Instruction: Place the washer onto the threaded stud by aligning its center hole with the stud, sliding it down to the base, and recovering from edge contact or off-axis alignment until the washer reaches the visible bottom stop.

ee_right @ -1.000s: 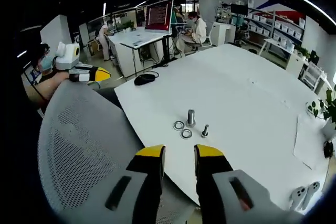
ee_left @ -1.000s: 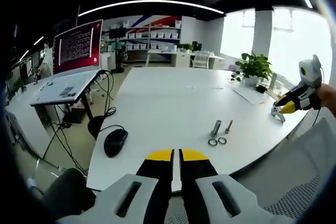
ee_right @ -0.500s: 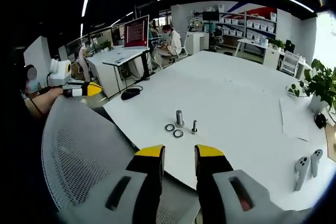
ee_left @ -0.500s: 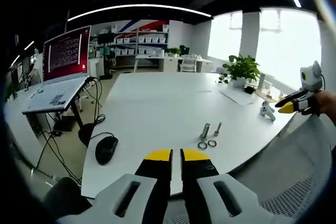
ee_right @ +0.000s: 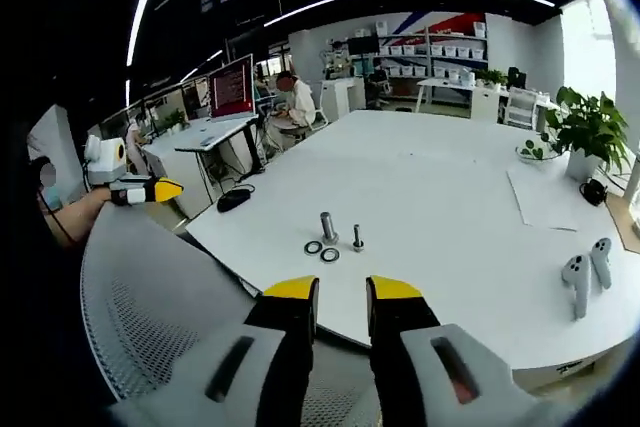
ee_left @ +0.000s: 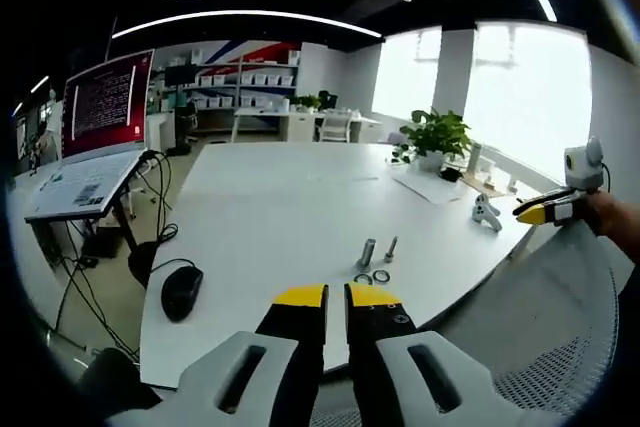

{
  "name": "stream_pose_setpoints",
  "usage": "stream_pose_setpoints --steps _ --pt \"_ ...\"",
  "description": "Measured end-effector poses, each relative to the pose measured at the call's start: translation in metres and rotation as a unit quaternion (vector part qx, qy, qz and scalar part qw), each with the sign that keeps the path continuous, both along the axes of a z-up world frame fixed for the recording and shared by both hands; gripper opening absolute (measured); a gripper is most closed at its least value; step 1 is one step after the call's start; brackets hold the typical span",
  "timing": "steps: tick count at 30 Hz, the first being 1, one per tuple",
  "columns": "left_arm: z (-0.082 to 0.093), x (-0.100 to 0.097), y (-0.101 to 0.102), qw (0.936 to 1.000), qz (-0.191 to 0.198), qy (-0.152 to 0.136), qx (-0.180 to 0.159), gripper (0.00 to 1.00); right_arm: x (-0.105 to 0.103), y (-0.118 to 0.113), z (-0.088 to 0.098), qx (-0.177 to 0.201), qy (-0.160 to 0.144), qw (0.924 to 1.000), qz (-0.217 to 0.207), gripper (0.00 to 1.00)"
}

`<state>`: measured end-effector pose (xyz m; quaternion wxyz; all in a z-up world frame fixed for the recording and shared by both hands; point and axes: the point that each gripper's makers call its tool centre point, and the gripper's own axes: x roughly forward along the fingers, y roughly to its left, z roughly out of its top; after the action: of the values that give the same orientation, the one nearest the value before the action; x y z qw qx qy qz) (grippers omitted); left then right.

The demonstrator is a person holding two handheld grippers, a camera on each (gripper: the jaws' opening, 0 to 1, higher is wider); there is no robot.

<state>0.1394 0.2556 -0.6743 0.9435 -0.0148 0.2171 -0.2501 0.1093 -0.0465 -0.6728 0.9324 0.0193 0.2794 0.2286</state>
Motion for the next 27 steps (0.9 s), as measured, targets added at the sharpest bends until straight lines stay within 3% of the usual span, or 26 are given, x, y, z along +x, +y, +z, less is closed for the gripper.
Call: stream_pose_setpoints --steps 1,4,6,8,13,14,15,17,19,22,24,27 --pt "0.000 0.000 0.000 1.0000 -0.001 0.001 0.002 0.04 0.003 0.005 0.001 0.012 -0.010 0.9999 0.006 0.22" --pt "-0.001 0.001 -0.002 0.9999 -0.007 0.006 0.014 0.03 0.004 0.013 -0.008 0.015 0.000 0.9998 0.013 0.22" --pt "0.000 0.003 -0.001 0.9996 -0.005 0.008 0.025 0.02 0.001 0.021 -0.021 0.006 0.020 0.9994 0.027 0.22" --pt "0.004 0.006 0.001 0.9991 -0.003 0.008 0.042 0.02 0.001 0.020 -0.026 -0.016 0.018 0.9993 0.029 0.22" --pt "0.020 0.018 -0.005 0.9974 -0.012 0.005 0.070 0.02 0.003 0.016 -0.027 0.012 0.028 0.9994 0.014 0.22" --pt "0.022 0.018 -0.008 0.9972 -0.022 0.012 0.071 0.00 0.003 0.016 -0.026 0.012 0.023 0.9996 0.015 0.21" --pt "0.021 0.016 -0.015 0.9960 -0.040 0.038 0.070 0.00 0.003 0.016 -0.024 0.012 0.020 0.9996 0.014 0.21" --pt "0.028 0.022 -0.023 0.9954 -0.052 0.032 0.074 0.00 0.004 0.016 -0.024 0.012 0.018 0.9997 0.012 0.21" --pt "0.036 0.029 -0.029 0.9934 -0.069 0.004 0.091 0.00 0.004 0.015 -0.024 0.013 0.018 0.9997 0.009 0.21" --pt "0.034 0.035 -0.039 0.9915 -0.091 0.019 0.091 0.02 0.003 0.015 -0.024 0.017 0.020 0.9996 0.005 0.21" --pt "0.033 0.039 -0.049 0.9873 -0.120 0.012 0.103 0.07 0.003 0.014 -0.024 0.018 0.021 0.9996 0.003 0.22" --pt "0.039 0.045 -0.074 0.9677 -0.200 -0.061 0.141 0.14 0.004 0.014 -0.024 0.024 0.021 0.9995 0.002 0.22"
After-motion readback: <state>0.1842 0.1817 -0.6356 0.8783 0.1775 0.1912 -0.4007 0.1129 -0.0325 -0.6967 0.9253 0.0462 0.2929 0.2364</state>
